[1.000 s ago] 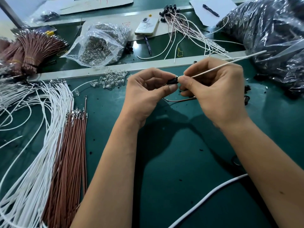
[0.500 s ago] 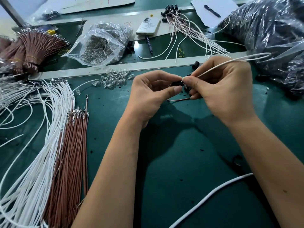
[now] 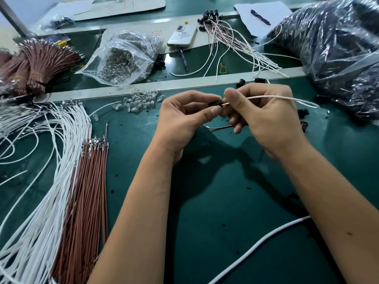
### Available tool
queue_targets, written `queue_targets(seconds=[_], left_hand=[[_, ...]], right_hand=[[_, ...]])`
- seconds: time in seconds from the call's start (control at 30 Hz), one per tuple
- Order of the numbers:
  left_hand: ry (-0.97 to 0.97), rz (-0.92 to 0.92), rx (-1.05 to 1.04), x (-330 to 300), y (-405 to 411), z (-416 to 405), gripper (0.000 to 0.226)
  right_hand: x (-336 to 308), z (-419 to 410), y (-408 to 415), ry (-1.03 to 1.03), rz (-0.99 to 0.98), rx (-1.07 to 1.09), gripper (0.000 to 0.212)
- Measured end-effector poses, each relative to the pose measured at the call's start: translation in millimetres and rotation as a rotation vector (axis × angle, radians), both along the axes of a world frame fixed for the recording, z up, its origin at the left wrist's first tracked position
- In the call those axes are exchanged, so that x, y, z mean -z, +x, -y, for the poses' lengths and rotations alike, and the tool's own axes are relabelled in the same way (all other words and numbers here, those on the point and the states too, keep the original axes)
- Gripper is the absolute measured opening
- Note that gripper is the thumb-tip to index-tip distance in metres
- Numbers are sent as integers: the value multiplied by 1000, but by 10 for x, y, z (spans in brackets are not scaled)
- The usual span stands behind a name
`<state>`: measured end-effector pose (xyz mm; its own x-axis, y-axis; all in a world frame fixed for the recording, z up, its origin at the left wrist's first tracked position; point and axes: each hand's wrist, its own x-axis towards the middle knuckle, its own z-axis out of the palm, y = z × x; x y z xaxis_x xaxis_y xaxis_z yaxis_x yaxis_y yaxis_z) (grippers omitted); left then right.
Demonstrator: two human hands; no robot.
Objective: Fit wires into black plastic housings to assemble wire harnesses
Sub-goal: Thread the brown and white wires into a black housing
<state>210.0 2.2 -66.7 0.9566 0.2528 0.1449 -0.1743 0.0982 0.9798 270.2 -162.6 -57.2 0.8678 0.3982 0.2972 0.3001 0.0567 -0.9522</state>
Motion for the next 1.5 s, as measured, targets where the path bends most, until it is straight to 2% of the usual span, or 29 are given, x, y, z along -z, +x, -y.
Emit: queue_targets(seconds=[0.13,0.3,0.37,0.5,0.67,0.8,0.93,1.1,1.2,1.27,1.37,1.5], left_hand=[[-35,-15,-22,-11,-12,8,18],[43,-14,43,-51,-31,58,17],[82,-10,12,-73,-35,58,20],[119,-15,-19,-82,-33,46,18],[139,-41,50,-72,-38,55,25],[-6,-27,-34,-95,-27,50,24],[-425,-49,-63,-144,-11,84,23],[-489,-85,-38,-166,-7,116,19],[-536,-78,-54,-182,-19,69,19],[-619,-28,-91,-211,-21,11,19],[-778,107,-141,-268,-53,-179,29],[-840,261,-136,-367,-128,-412,25]], right_hand=[[12,22,17,-116,54,98,34],[6,26,7,-221,169,51,39],[-8,17,-8,-171,121,50,37],[-49,13,-30,100,3,6,22],[1,-29,-56,0,61,20,23],[-7,-29,-43,-13,77,57,28],[64,-58,-66,-286,249,69,27],[64,-86,-108,-223,283,23,17],[40,-59,-99,-233,339,0,22],[5,-31,-106,-283,383,-59,23],[-74,9,-132,-397,406,-256,20],[-166,27,-165,-557,342,-501,20]])
